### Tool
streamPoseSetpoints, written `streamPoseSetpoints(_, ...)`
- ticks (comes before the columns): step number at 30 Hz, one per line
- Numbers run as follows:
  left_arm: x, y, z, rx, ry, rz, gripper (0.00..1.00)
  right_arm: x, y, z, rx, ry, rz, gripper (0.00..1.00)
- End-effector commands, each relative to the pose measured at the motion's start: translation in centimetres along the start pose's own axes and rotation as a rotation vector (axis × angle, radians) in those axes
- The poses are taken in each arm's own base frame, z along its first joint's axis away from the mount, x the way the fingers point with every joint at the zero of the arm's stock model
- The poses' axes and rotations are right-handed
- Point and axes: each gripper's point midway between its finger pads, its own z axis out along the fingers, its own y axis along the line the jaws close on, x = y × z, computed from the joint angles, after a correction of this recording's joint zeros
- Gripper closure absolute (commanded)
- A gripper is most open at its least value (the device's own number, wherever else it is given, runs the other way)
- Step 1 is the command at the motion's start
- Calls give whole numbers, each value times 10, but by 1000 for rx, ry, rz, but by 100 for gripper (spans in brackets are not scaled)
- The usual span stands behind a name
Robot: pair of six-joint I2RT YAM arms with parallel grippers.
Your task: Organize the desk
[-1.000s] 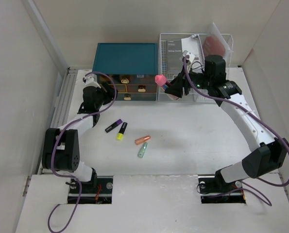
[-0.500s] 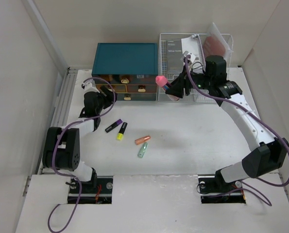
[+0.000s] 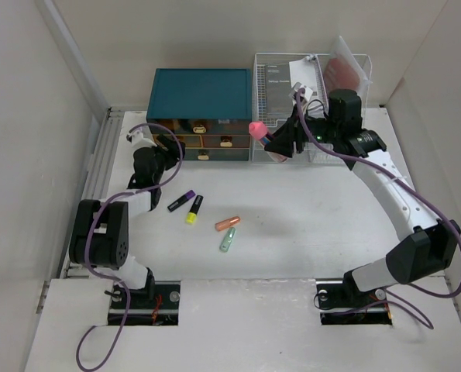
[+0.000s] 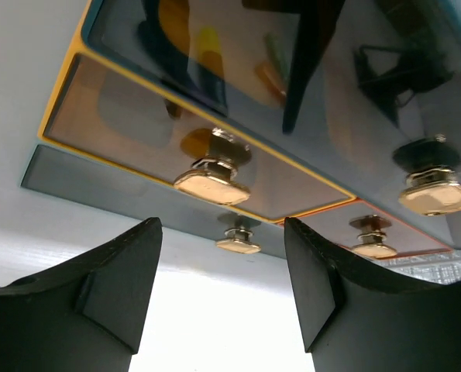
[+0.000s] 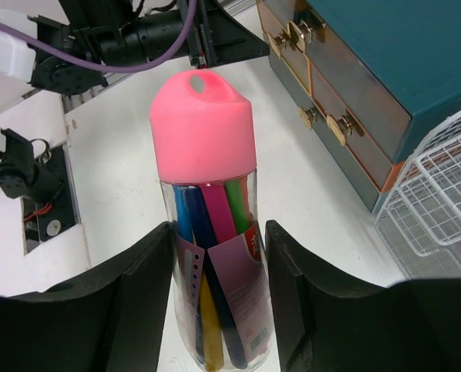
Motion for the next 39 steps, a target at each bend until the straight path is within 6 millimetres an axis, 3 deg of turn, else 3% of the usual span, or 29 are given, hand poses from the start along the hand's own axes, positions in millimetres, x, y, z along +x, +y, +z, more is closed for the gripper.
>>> streamPoseSetpoints(1,-12,-11,6,45,-46,-15,39,-21,10,-5,-38,-67,-72,100)
streamPoseSetpoints(3,-4,-4,8,26,-24,-17,39,-18,9,-4,-38,-61,-65,100)
streamPoseSetpoints(7,-6,-3,14,20,-32,-17,40,-18,9,-4,-38,-61,-65,100)
streamPoseSetpoints(25,-25,-21,23,73,-79,-4,41,-8,3,-3,-39,-46,-50,100)
streamPoseSetpoints(39,-29,-4,39,38,-70,40,41,-6,1,-1,-39,-41,-52,100)
